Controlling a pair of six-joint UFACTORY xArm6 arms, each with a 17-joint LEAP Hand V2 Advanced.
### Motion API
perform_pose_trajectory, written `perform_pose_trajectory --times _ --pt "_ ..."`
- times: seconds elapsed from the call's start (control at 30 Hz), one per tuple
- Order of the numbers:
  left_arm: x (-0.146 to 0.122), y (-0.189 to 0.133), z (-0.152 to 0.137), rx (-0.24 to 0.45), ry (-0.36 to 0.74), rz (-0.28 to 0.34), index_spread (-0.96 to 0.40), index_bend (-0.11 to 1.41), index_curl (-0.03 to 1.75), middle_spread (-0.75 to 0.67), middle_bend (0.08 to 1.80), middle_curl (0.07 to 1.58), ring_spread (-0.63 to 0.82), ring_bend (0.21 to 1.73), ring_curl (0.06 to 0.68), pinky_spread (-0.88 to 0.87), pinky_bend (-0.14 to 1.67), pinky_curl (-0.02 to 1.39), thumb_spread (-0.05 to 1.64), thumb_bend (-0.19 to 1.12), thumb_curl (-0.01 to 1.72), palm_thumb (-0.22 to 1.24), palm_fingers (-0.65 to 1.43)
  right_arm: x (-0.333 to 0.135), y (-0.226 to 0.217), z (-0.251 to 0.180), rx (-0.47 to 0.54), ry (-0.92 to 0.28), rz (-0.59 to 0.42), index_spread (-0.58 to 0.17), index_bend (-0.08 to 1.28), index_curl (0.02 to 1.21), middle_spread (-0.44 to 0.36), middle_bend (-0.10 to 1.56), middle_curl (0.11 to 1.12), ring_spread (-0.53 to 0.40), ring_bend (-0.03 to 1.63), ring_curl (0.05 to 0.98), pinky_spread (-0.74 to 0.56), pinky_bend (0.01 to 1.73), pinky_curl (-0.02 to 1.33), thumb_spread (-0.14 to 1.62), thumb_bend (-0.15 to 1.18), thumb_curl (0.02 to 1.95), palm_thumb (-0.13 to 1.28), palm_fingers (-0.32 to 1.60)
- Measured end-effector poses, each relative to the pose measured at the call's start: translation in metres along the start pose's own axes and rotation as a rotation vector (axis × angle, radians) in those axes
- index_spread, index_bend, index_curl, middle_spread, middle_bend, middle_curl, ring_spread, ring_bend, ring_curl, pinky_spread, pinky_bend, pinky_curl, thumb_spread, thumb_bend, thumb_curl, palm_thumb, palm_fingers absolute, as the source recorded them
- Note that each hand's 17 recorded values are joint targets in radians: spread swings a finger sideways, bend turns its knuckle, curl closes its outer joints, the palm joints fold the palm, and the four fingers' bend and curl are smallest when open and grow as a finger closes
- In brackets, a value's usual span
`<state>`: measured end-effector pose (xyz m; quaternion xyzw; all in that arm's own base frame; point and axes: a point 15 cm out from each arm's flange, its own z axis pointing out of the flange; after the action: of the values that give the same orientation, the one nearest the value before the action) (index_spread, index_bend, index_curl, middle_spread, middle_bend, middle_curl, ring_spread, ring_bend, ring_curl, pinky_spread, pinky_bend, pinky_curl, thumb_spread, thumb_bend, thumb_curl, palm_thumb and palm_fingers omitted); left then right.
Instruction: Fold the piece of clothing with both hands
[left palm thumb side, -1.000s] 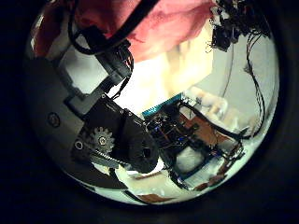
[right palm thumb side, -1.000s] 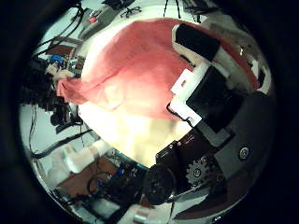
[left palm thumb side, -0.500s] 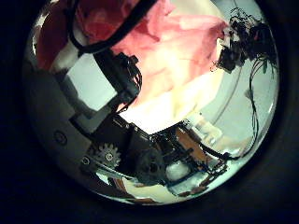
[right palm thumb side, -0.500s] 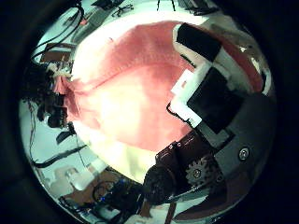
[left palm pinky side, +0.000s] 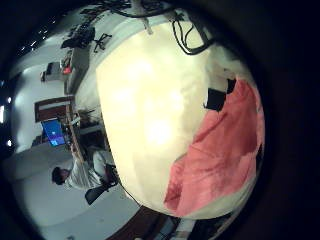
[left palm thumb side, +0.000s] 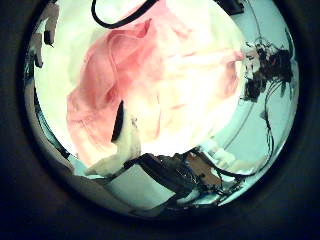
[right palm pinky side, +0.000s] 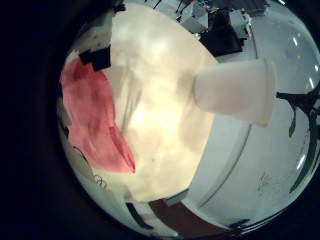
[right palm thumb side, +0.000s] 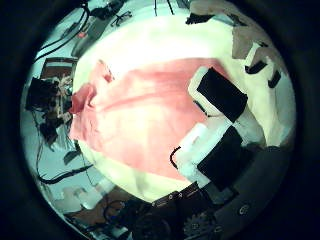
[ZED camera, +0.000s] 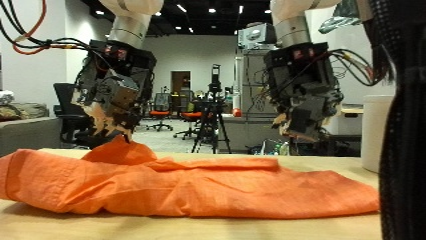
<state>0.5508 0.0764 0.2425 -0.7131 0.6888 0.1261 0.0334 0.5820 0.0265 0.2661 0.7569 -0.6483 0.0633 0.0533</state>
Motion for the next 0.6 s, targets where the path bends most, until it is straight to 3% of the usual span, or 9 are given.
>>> perform_pose_trajectory --times 0.17,0.27,0.37,0.47,0.6 --pt "-0.013 0.011 -0.012 0.004 0.005 -0.005 0.06 0.17 0.45 0.1 0.32 0.43 0.04 0.8 0.385 -0.28 0.89 0.5 1.09 -0.03 0.38 0.41 0.05 0.043 0.021 -0.03 0.023 0.001 0.035 -0.4 0.35 0.58 -0.187 0.82 0.57 -0.293 1.17 0.495 -0.36 0.97 0.53 1.42 -0.01 0.39 0.71 0.35" --pt "-0.013 0.028 -0.015 -0.029 0.01 0.018 0.07 0.18 0.44 0.12 0.32 0.42 0.1 0.76 0.366 -0.2 0.82 0.48 1.08 -0.03 0.36 0.4 0.03 0.054 0.05 -0.033 -0.016 -0.003 -0.021 -0.392 0.41 0.6 -0.172 0.81 0.56 -0.244 1.01 0.458 -0.22 0.78 0.5 1.42 -0.02 0.37 0.68 0.1" --pt "-0.005 0.05 -0.011 -0.068 0.037 0.046 0.08 0.18 0.43 0.14 0.31 0.41 0.15 0.71 0.343 -0.11 0.75 0.46 1.08 -0.03 0.34 0.39 0.02 0.06 0.078 -0.019 -0.077 -0.013 -0.073 -0.373 0.37 0.55 -0.12 0.68 0.5 -0.132 0.83 0.386 -0.04 0.7 0.44 1.4 -0.03 0.33 0.6 -0.07" --pt "0.009 0.073 -0.001 -0.099 0.071 0.075 0.08 0.18 0.41 0.15 0.29 0.4 0.18 0.69 0.326 -0.05 0.7 0.43 1.08 -0.03 0.33 0.38 0.02 0.055 0.114 0.01 -0.163 -0.033 -0.14 -0.372 0.33 0.5 -0.088 0.54 0.44 -0.046 0.7 0.324 0.11 0.63 0.39 1.35 -0.03 0.31 0.54 -0.07" --pt "0.026 0.089 0.004 -0.089 0.088 0.108 0.08 0.17 0.4 0.16 0.28 0.39 0.21 0.66 0.309 0.02 0.65 0.41 1.07 -0.02 0.32 0.38 0.04 0.055 0.146 0.04 -0.247 -0.026 -0.209 -0.375 0.26 0.45 -0.064 0.41 0.39 0.043 0.56 0.273 0.21 0.56 0.35 1.23 -0.03 0.29 0.49 -0.08"
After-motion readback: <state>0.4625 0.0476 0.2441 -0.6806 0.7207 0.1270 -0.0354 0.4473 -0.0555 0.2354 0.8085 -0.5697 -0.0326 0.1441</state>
